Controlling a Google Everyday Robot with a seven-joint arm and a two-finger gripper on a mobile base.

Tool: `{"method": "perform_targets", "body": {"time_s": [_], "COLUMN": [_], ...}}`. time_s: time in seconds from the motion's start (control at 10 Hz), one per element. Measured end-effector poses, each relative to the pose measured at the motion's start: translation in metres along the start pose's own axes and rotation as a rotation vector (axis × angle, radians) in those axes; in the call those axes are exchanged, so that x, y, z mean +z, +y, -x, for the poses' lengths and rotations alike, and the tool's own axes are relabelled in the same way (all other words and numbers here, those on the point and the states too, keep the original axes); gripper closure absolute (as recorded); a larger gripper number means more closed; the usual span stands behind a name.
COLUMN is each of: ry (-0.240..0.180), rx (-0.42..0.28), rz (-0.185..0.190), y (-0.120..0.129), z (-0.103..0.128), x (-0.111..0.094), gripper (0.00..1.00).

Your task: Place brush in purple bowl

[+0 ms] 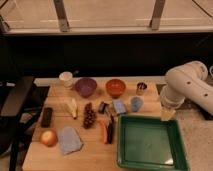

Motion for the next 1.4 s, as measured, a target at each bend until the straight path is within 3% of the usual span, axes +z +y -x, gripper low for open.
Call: {"method": "perform_targets", "body": {"time_s": [0.2,0.4,0.7,0.9,1.0,1.4], "ry": [0.001,0.042,0.038,-0.002,-0.017,-0.13], "rx": [0.0,-0.053,-0.248,-0.393,-0.454,-0.869], "rz": [-0.001,-0.027,-0.056,-0.048,-0.032,0.103], "y": [0.0,-0.002,-0.014,-0.021,-0.023,-0.014], "z": [0.0,0.002,0.037,0.073,0.086,0.135], "x": [-0.001,-0.01,-0.038,-0.035,-0.03,-0.008], "gripper": [0.35,0.35,0.35,0.35,0.35,0.35]}}
